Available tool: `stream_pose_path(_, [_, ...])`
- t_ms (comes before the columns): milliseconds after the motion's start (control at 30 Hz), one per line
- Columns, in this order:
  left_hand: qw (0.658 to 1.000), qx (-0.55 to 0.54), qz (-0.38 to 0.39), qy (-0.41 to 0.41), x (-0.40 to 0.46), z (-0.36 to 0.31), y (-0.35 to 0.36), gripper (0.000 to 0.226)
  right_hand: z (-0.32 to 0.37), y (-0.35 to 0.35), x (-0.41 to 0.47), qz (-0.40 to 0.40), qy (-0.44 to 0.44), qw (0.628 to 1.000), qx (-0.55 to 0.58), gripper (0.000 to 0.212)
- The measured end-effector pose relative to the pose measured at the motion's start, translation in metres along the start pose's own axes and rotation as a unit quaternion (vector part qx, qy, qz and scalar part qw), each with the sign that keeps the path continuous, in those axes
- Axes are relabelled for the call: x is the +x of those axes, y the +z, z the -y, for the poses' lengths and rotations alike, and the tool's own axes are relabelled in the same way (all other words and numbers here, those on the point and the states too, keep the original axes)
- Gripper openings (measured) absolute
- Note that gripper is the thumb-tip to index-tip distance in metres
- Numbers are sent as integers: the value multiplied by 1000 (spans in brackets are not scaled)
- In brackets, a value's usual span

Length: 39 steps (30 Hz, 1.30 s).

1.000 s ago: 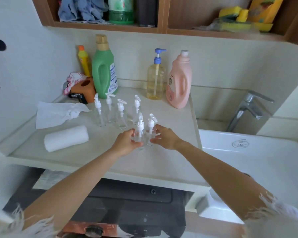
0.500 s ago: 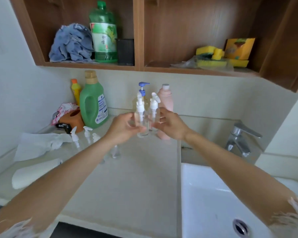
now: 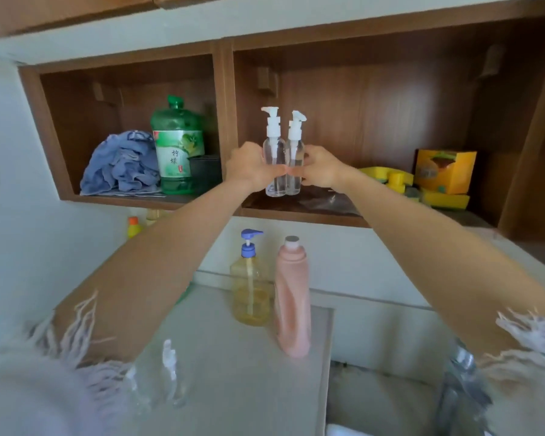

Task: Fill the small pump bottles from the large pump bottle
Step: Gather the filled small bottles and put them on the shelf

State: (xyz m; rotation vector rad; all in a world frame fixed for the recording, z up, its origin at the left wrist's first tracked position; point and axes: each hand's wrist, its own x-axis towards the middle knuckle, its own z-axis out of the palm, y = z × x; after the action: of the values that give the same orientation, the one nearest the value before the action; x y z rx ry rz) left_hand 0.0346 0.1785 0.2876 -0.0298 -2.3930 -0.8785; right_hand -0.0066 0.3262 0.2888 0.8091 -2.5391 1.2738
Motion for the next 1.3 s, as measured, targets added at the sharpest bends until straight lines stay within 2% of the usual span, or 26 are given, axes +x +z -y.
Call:
stream_pose_path(100, [1000, 17, -1, -24, 24, -1, 22, 44, -16, -4, 30, 3, 26, 999, -22, 11])
stream_pose_path(200, [998, 45, -11, -47, 37, 2, 36, 47, -24, -4, 51, 15, 66, 995, -69, 9])
stream_pose_path(400, [993, 85, -42, -76, 43, 15, 58, 41, -33, 13, 75, -37, 91, 979, -177, 25])
stream_pose_path(533, [988, 119, -32, -91, 46, 11, 60, 35, -36, 20, 82, -45, 114, 966, -228, 35])
stream_pose_path(700, [974, 200, -27, -98, 44, 15, 66, 32, -30, 29, 92, -41, 107, 975, -188, 27])
stream_pose_path(800, [974, 204, -29, -94, 44, 15, 70, 45, -26, 34, 92, -17, 92, 978, -185, 22])
stream_pose_path(933, [975, 212, -19, -71, 42, 15, 70, 41, -26, 32, 88, 23, 96, 979, -181, 25])
stream_pose_path(1133, [978, 206, -1, -42, 35, 16, 62, 31, -28, 29, 83, 19, 95, 986, -136, 29])
stream_pose_path(1300, [983, 181, 41, -10, 19, 17, 40, 32, -19, 23, 67, 20, 79, 992, -91, 44])
